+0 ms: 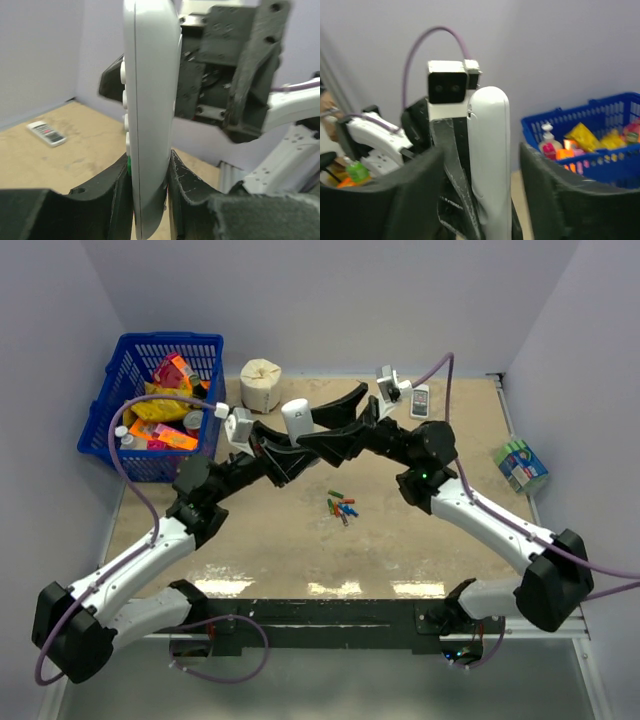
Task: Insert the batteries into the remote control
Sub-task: Adjust the remote control, then remove the battery cover from the remote control.
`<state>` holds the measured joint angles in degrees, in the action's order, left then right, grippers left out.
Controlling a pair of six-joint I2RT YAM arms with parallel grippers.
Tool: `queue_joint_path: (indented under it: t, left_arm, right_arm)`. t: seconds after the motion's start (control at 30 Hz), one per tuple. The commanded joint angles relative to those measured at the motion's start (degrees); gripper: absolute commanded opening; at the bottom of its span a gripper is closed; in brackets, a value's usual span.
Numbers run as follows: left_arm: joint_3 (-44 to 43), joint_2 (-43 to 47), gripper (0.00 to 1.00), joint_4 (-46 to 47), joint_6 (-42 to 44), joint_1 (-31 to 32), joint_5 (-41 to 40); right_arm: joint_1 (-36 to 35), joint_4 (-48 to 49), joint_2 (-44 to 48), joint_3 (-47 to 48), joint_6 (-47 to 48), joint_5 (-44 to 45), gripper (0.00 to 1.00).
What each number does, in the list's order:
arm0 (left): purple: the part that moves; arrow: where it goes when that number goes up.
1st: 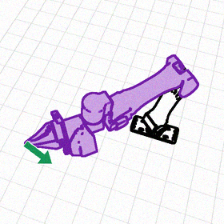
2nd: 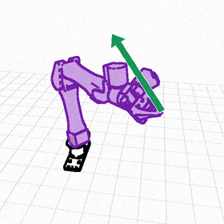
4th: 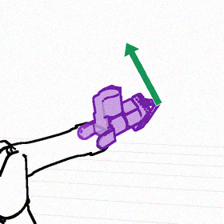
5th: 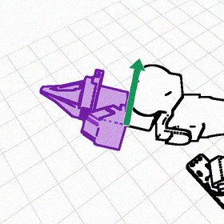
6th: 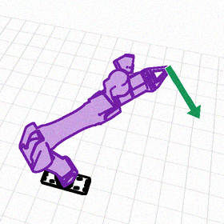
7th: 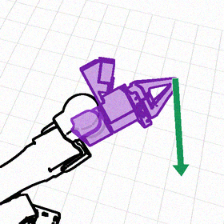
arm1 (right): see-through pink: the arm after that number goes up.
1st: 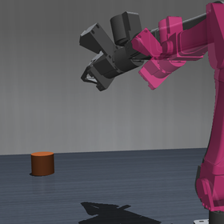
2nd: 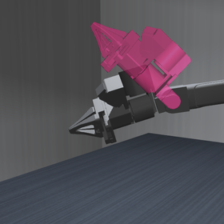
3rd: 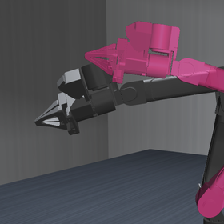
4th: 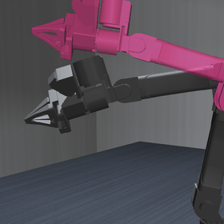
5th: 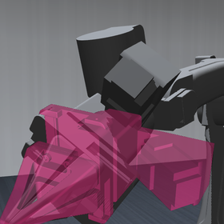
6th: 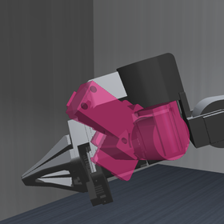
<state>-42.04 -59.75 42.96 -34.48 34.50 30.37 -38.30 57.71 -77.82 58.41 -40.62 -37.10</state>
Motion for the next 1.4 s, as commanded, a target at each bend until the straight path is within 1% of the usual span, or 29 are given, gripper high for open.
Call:
queue_joint_path:
  t: [0.0,0.03,0.07,0.1,0.17,0.2,0.27,0.3,0.37,0.4,0.43,0.47,0.5,0.53,0.63,0.73,1.07,1.27,1.37]
  left_arm:
    - [-2.7,5.1,0.0,-19.4,16.0,-0.1,-11.6]
    - [-2.4,5.6,0.0,-21.0,16.9,-0.1,-14.4]
    - [-1.5,6.1,0.0,-23.1,18.9,-0.2,-15.6]
    - [-0.9,7.1,0.0,-23.9,19.9,-0.1,-16.8]
    - [1.2,8.0,0.0,-24.8,21.6,-0.2,-18.4]
    - [1.8,8.6,0.0,-25.2,22.4,-0.2,-18.5]
    - [2.7,9.1,0.0,-26.0,24.1,-0.1,-18.0]
    - [3.3,9.4,0.0,-25.9,24.5,-0.1,-17.6]
    - [4.7,9.5,0.0,-25.0,24.9,-0.1,-16.4]
    - [4.9,9.2,0.0,-24.9,24.8,-0.1,-16.0]
    - [5.1,8.9,0.0,-24.8,24.6,-0.1,-15.0]
    - [5.1,8.6,0.0,-24.6,24.2,-0.1,-14.6]
    - [5.0,8.2,0.0,-24.5,23.8,-0.1,-14.4]
    - [4.9,8.0,0.0,-24.5,23.3,-0.1,-14.1]
    - [3.9,7.2,0.0,-24.9,21.0,-0.1,-14.1]
    - [2.8,6.7,0.0,-25.7,18.1,-0.1,-13.2]
    - [-0.7,5.8,0.0,-30.3,13.2,-0.1,-13.0]
    - [-1.8,4.9,0.0,-31.6,12.3,0.0,-12.5]
    - [-2.3,4.6,0.0,-32.3,12.4,0.0,-12.7]
  right_arm:
    - [-0.2,-23.9,6.8,5.1,21.9,3.0,0.74]
    - [-0.2,-30.8,8.3,5.5,24.9,3.9,0.78]
    - [-0.3,-33.4,9.0,5.7,27.2,6.2,0.86]
    - [-0.2,-35.5,9.8,5.7,30.7,7.3,0.89]
    - [-0.3,-39.9,11.3,6.1,34.1,8.2,0.95]
    - [-0.2,-41.3,11.5,6.2,38.2,7.8,0.96]
    - [-0.3,-44.7,12.5,6.2,43.3,7.6,0.98]
    - [-0.3,-45.5,12.7,6.0,48.8,7.6,0.98]
    - [-0.3,-46.3,13.8,4.6,54.3,7.0,0.98]
    - [-0.5,-46.5,14.3,4.2,59.7,6.6,0.98]
    - [-0.6,-46.4,14.6,3.8,61.5,6.8,0.98]
    - [-0.8,-46.6,14.8,3.8,62.8,7.2,0.98]
    - [-0.9,-47.5,14.8,4.2,66.1,7.5,0.97]
    - [-1.5,-50.2,14.7,4.8,67.8,8.0,0.94]
    - [-2.5,-53.9,13.9,6.5,72.7,9.5,0.87]
    - [-3.7,-55.5,13.3,7.4,75.9,10.4,0.8]
    - [-7.7,-54.5,10.1,9.2,81.1,12.5,0.73]
    - [-8.9,-53.7,8.3,10.0,83.3,13.2,0.7]
    - [-9.1,-52.3,7.9,9.6,83.6,13.7,0.67]
